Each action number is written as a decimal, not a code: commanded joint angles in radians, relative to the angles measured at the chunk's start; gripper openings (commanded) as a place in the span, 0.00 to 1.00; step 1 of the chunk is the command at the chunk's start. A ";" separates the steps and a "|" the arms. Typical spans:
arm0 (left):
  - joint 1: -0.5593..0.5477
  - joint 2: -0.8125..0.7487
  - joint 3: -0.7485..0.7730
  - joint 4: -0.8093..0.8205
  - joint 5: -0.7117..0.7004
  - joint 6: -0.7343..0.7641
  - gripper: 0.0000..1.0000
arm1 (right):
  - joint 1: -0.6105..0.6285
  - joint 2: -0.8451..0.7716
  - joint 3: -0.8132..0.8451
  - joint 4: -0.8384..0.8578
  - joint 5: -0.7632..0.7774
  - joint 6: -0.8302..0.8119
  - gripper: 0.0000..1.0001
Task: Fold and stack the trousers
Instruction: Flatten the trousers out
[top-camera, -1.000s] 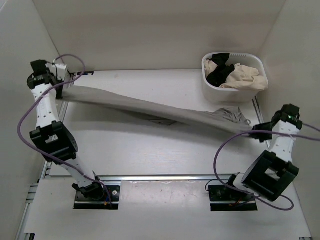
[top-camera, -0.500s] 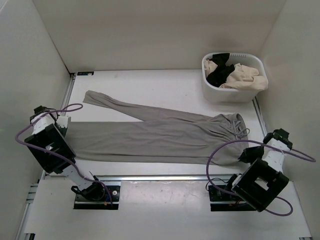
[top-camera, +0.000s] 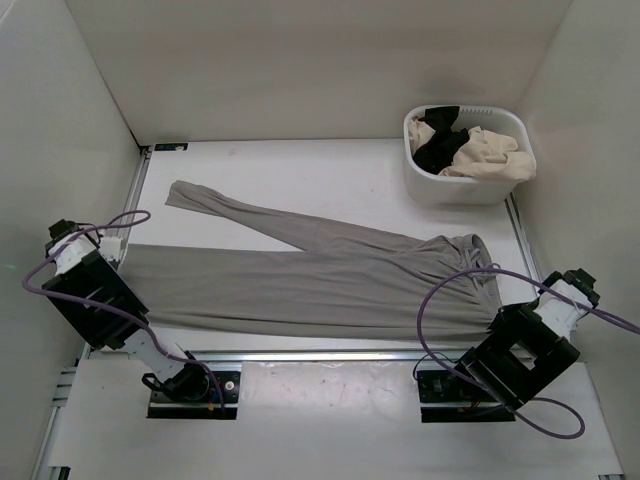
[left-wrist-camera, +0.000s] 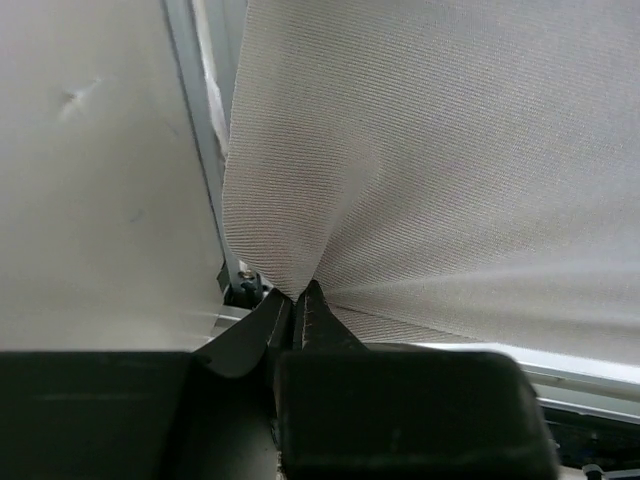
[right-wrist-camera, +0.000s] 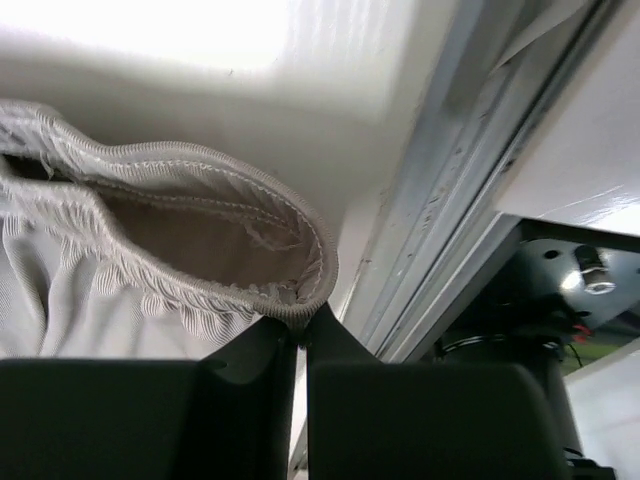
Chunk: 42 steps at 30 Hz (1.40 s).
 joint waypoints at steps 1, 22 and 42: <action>0.016 -0.015 -0.048 0.014 -0.027 0.024 0.14 | -0.015 0.016 0.046 -0.020 0.099 -0.016 0.00; -0.089 -0.102 0.264 -0.262 0.334 0.098 0.56 | 0.342 0.026 0.326 -0.025 0.228 0.040 0.70; -0.450 0.732 1.125 0.047 0.428 -0.477 0.73 | 0.570 0.610 0.690 0.210 0.101 -0.038 0.71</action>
